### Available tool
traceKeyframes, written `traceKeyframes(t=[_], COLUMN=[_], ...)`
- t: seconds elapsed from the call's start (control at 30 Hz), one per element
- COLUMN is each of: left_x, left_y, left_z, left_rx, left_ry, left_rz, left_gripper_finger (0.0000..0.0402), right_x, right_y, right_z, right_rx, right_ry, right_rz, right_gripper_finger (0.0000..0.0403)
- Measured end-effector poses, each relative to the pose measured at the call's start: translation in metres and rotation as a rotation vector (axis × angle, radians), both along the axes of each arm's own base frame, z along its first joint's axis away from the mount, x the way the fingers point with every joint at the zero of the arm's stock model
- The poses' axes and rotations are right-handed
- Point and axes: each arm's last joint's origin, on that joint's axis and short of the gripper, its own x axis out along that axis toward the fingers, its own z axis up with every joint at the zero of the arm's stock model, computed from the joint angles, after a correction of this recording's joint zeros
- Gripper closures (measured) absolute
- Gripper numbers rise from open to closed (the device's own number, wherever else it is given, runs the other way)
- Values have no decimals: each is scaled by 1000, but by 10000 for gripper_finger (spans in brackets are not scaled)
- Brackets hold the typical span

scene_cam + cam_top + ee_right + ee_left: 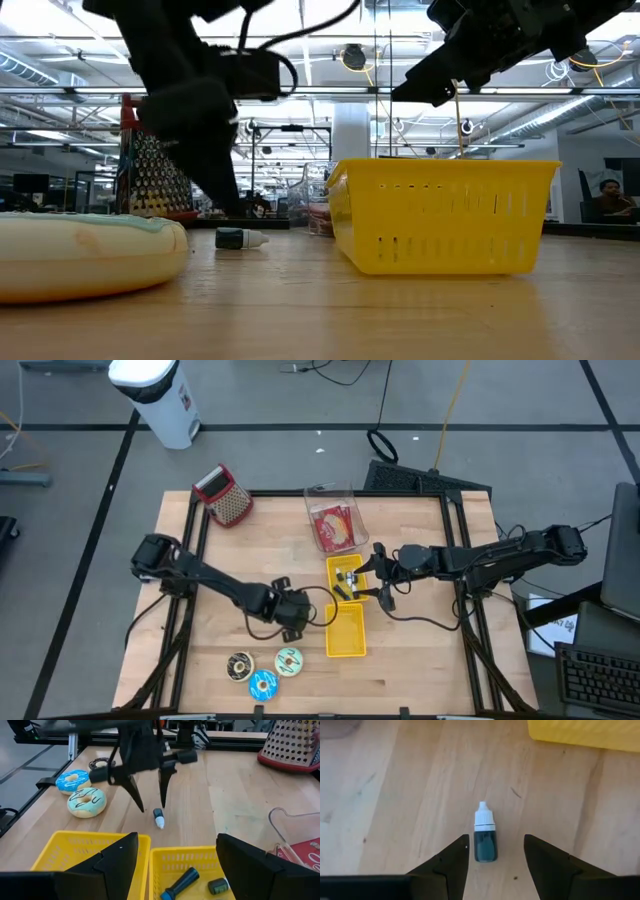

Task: Pick & Place Food Item
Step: Put the black food coloring bottle into the top yellow bin

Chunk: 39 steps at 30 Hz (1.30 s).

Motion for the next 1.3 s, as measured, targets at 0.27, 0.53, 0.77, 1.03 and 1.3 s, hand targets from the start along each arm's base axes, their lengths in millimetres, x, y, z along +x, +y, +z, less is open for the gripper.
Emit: traceKeyframes(t=[0.27, 0.53, 0.77, 1.03, 1.3], left_x=[9, 11, 11, 12, 24], left_y=[9, 20, 19, 22, 20], left_z=[-18, -20, -20, -17, 1], left_rx=[-47, -53, -92, -35, -13], left_ry=[40, 47, 62, 59, 5], left_rz=[26, 75, 50, -18, -83], left_gripper_finger=[225, 244, 301, 361, 343], right_x=[0, 0, 0, 0, 0], right_y=[0, 0, 0, 0, 0], right_z=[0, 0, 0, 0, 0], right_rx=[0, -5, 4, 4, 3], right_ry=[-3, -1, 1, 1, 0], right_rz=[0, 2, -1, -1, -1], right_gripper_finger=[147, 147, 147, 147, 147])
